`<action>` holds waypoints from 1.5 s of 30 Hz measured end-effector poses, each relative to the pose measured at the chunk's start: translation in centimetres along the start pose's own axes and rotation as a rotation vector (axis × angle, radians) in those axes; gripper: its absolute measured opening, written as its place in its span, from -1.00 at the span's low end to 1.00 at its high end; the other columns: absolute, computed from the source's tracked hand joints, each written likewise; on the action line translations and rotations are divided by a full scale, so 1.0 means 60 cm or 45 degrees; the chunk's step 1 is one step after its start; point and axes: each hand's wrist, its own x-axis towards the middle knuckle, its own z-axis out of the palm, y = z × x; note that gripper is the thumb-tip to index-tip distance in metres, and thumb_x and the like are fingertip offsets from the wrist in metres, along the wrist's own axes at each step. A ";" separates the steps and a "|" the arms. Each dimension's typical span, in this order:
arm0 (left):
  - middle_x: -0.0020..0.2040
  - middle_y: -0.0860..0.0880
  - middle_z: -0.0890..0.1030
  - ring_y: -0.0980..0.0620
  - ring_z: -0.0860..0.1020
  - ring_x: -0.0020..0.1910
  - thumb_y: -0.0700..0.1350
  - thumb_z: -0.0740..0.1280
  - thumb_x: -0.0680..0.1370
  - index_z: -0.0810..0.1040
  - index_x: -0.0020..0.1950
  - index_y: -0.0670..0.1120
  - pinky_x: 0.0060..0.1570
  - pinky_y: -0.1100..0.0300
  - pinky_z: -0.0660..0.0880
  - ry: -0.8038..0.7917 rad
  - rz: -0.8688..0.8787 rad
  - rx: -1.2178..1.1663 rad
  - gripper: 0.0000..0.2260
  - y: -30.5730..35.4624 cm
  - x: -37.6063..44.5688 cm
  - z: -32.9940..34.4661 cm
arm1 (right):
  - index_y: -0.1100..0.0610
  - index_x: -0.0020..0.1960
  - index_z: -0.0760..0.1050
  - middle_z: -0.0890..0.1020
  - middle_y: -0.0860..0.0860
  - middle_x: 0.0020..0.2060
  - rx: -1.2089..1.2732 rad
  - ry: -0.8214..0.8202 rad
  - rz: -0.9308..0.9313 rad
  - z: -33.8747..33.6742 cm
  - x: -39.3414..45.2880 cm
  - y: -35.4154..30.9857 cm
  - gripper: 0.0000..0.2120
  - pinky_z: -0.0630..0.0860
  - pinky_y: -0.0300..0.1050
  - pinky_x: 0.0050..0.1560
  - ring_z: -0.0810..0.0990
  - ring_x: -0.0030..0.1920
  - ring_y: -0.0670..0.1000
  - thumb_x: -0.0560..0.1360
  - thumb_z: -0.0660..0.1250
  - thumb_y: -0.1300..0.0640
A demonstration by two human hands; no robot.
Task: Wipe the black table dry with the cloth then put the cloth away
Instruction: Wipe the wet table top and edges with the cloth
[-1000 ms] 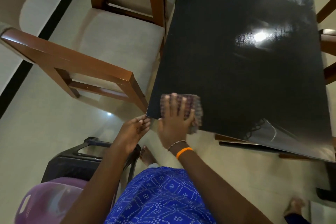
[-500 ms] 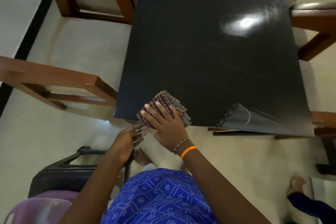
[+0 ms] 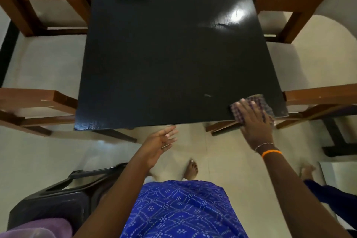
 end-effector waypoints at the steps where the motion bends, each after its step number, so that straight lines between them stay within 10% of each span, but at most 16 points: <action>1: 0.28 0.06 0.48 0.08 0.51 0.17 -0.17 0.08 0.63 0.36 0.39 -0.02 0.25 0.16 0.34 -0.016 0.016 0.028 -0.67 -0.001 0.002 0.008 | -0.03 0.50 0.05 0.16 -0.02 0.51 0.026 -0.004 0.085 -0.002 -0.004 0.028 -0.29 0.21 0.21 0.37 0.11 0.50 0.08 0.35 0.09 0.06; 9: 0.30 0.05 0.46 0.03 0.47 0.24 -0.17 0.08 0.63 0.32 0.41 -0.04 0.23 0.16 0.36 0.020 0.082 0.004 -0.66 -0.022 0.003 0.043 | 0.08 0.50 0.10 0.16 0.08 0.51 0.276 0.077 0.453 0.000 0.003 -0.001 -0.32 0.02 0.38 0.40 0.09 0.50 0.19 0.38 -0.05 0.01; 14: 0.26 0.06 0.50 0.05 0.50 0.19 -0.16 0.06 0.64 0.39 0.35 -0.02 0.23 0.14 0.36 0.093 0.011 0.036 -0.69 -0.031 0.000 0.047 | 0.07 0.47 0.20 0.30 0.07 0.45 0.236 0.076 0.153 0.005 0.011 -0.193 -0.33 0.17 0.41 0.31 0.28 0.44 0.20 0.35 0.03 -0.02; 21: 0.14 -0.10 0.56 0.00 0.54 0.05 -0.24 0.01 0.63 0.50 0.08 -0.09 0.24 0.04 0.35 0.316 -0.119 -0.044 -0.73 -0.032 -0.009 0.051 | -0.02 0.52 -0.01 0.02 -0.05 0.54 0.314 -0.088 -0.405 -0.006 0.080 -0.346 -0.45 -0.17 0.25 0.44 -0.06 0.53 0.09 0.58 0.06 -0.04; 26: 0.22 -0.03 0.53 -0.01 0.48 0.19 -0.25 0.00 0.63 0.45 0.26 -0.07 0.30 0.06 0.30 0.255 -0.119 -0.030 -0.68 -0.030 -0.001 0.062 | -0.09 0.50 0.05 0.11 -0.09 0.52 0.277 -0.006 -0.417 -0.004 0.094 -0.280 -0.47 -0.06 0.24 0.44 0.03 0.52 0.06 0.55 0.07 -0.01; 38: 0.39 0.00 0.41 0.04 0.46 0.22 -0.14 0.04 0.64 0.29 0.43 -0.06 0.25 0.16 0.32 -0.003 -0.026 0.000 -0.65 -0.010 0.045 0.148 | -0.10 0.51 0.01 0.07 -0.08 0.53 0.293 0.080 0.415 -0.011 0.113 0.088 -0.49 -0.03 0.29 0.44 0.01 0.52 0.06 0.59 0.05 -0.02; 45: 0.39 -0.02 0.41 0.00 0.45 0.25 -0.19 0.04 0.64 0.27 0.44 -0.09 0.28 0.11 0.31 -0.031 0.021 0.023 -0.64 -0.006 0.059 0.175 | -0.03 0.52 -0.03 0.05 -0.01 0.53 0.325 0.088 0.566 -0.011 0.075 0.101 -0.47 0.02 0.28 0.44 0.00 0.53 0.13 0.59 0.03 -0.02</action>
